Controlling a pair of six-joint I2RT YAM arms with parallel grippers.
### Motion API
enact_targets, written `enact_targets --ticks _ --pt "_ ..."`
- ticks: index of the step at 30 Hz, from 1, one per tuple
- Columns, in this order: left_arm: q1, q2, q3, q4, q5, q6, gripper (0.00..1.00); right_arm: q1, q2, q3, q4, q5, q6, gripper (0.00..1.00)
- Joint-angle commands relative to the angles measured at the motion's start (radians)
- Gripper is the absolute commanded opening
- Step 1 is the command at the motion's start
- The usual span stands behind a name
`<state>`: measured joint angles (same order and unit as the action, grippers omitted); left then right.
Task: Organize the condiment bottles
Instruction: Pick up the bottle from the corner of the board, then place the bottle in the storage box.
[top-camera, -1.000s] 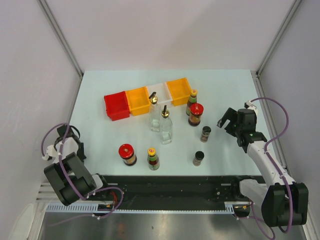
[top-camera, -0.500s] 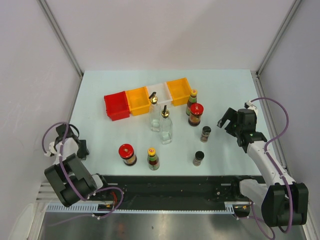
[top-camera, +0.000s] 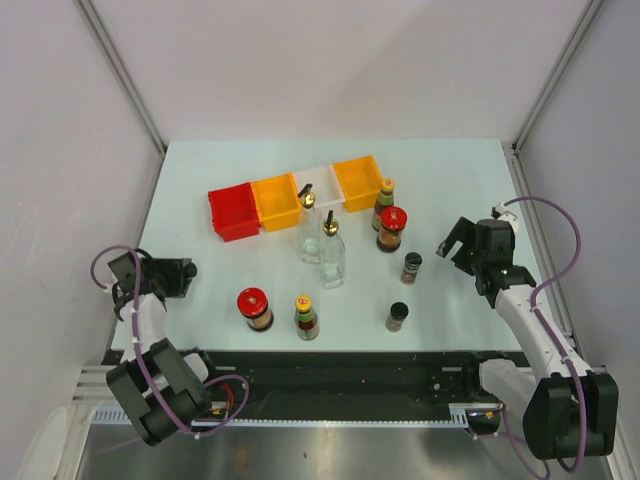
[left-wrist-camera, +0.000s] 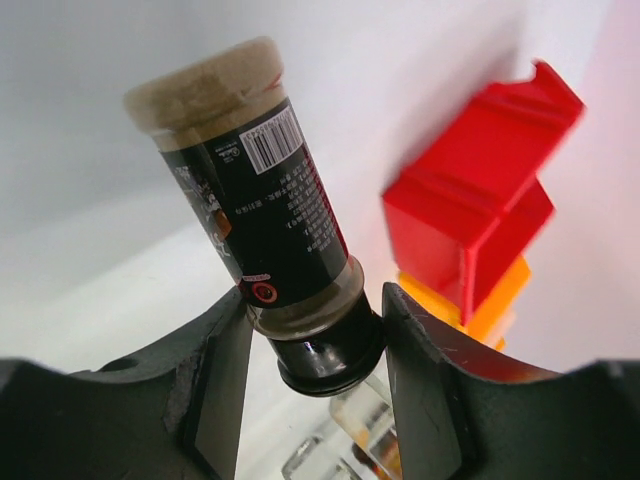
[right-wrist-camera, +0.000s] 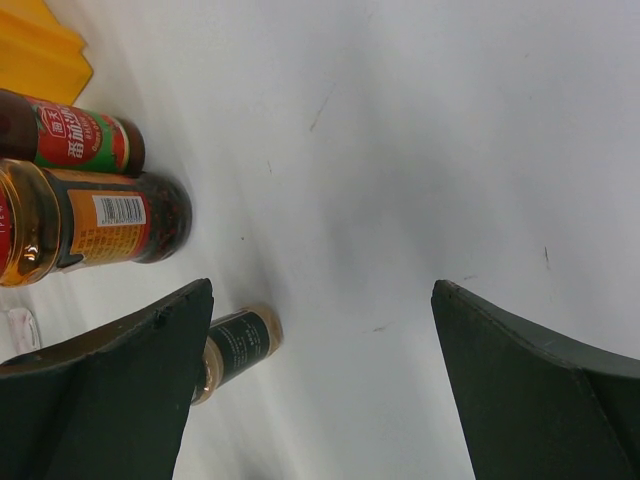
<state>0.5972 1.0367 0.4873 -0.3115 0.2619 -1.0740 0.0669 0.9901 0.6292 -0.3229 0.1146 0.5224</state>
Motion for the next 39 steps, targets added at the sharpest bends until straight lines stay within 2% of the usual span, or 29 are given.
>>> enact_targets --ticks 1,7,11,15,19,20,23,28,34,39 --pt "-0.003 -0.013 0.017 0.138 0.201 -0.029 0.0 -0.001 -0.022 0.04 -0.004 0.019 -0.01 0.96" --pt "-0.098 -0.001 0.094 0.14 0.24 -0.004 0.0 0.001 -0.036 0.041 0.01 -0.013 -0.019 0.96" --pt "-0.171 0.003 0.148 0.126 0.25 0.011 0.0 0.008 -0.056 0.041 0.031 -0.094 -0.048 0.96" --pt "-0.215 -0.01 0.145 0.15 0.31 -0.036 0.0 0.045 -0.093 0.043 0.068 -0.203 -0.096 0.96" --pt "-0.266 -0.04 0.128 0.169 0.344 -0.104 0.0 0.171 -0.163 0.082 0.085 -0.259 -0.176 0.97" --pt "-0.275 -0.044 0.129 0.167 0.346 -0.118 0.0 0.241 -0.172 0.093 0.091 -0.272 -0.194 0.97" --pt "-0.306 -0.073 0.129 0.181 0.347 -0.176 0.0 0.351 -0.198 0.15 0.103 -0.312 -0.226 0.98" --pt "-0.346 -0.135 0.186 0.097 0.3 -0.19 0.0 0.517 -0.215 0.233 0.145 -0.32 -0.239 0.99" --pt "-0.369 -0.239 0.194 0.041 0.284 -0.222 0.0 0.839 -0.168 0.309 0.199 -0.184 -0.285 0.99" --pt "-0.395 -0.274 0.203 0.022 0.304 -0.234 0.0 1.069 -0.042 0.351 0.35 -0.041 -0.328 1.0"
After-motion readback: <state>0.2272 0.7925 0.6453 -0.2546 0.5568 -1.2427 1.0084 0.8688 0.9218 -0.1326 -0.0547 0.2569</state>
